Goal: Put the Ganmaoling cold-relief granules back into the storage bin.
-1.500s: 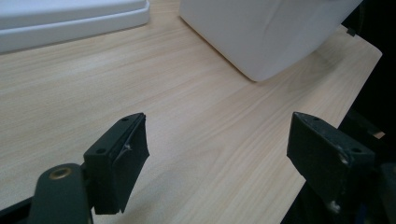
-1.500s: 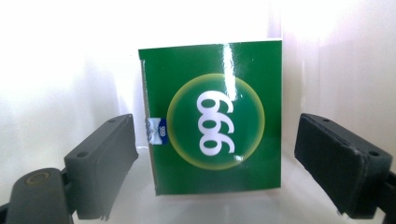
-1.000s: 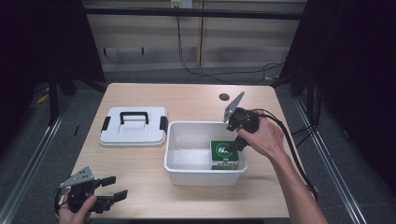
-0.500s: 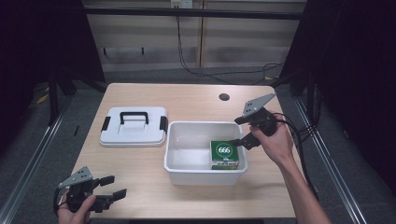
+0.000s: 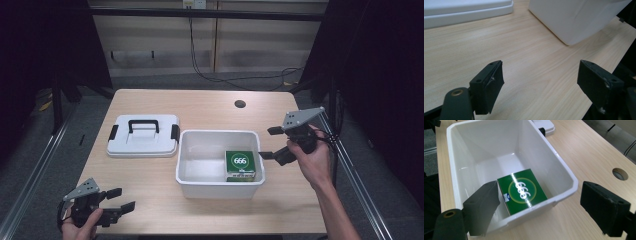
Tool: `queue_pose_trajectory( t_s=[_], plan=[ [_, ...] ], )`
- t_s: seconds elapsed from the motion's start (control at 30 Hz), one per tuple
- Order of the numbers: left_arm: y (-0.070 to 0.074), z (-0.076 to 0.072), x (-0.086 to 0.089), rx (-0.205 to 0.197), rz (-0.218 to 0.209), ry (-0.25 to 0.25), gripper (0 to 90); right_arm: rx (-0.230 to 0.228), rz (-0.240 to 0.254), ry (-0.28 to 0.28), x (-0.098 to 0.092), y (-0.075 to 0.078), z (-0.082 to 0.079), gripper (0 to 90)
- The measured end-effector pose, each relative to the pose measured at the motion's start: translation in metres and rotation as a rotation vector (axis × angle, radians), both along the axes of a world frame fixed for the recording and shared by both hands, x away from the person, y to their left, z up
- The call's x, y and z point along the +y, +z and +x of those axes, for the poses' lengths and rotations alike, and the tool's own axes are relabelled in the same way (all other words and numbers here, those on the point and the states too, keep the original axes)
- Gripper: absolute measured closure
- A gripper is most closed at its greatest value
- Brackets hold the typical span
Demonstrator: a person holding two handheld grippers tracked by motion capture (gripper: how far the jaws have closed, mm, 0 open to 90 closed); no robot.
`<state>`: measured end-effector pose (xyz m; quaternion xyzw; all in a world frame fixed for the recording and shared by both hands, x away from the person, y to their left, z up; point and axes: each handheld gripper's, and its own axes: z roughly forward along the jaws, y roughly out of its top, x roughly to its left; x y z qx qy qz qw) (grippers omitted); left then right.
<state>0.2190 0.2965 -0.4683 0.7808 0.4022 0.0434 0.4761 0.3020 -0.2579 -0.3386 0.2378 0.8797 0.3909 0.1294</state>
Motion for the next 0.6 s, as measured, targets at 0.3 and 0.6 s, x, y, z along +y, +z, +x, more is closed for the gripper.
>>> queue_pose_trajectory(
  t_s=[0.3, 0.6],
  plan=[
    [0.000, 0.000, 0.001, -0.004, -0.002, 0.006, 20.9, -0.016, 0.061, -0.089, -0.023, -0.018, -0.022, 14.5],
    [0.000, 0.000, 0.001, -0.006, -0.002, 0.019, 20.7, -0.028, 0.092, -0.174, -0.044, -0.040, -0.048, 14.4]
  ],
)
